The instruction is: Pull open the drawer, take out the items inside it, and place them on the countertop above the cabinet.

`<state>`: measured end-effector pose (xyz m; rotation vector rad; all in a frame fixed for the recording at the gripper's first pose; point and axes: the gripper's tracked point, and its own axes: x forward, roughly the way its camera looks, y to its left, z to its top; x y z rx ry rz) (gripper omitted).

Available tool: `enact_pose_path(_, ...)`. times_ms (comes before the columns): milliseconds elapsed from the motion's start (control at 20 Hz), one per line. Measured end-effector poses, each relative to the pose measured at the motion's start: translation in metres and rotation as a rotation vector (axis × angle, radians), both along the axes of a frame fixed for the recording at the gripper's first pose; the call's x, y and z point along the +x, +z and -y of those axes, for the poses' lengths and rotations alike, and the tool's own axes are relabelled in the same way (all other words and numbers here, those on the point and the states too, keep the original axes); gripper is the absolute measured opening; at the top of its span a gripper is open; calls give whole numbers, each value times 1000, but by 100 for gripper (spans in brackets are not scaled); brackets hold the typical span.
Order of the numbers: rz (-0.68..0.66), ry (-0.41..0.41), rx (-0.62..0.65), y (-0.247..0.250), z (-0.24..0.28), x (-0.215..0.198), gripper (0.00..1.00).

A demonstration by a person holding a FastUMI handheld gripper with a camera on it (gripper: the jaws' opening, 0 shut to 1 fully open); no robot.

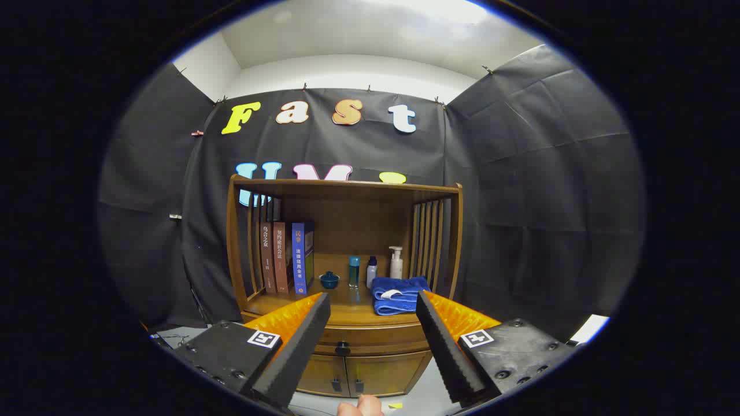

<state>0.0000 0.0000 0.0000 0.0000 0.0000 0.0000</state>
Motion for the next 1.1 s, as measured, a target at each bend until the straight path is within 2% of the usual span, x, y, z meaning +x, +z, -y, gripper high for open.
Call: enact_pose_path(1100,21,4,-4,-7,-4,6,97)
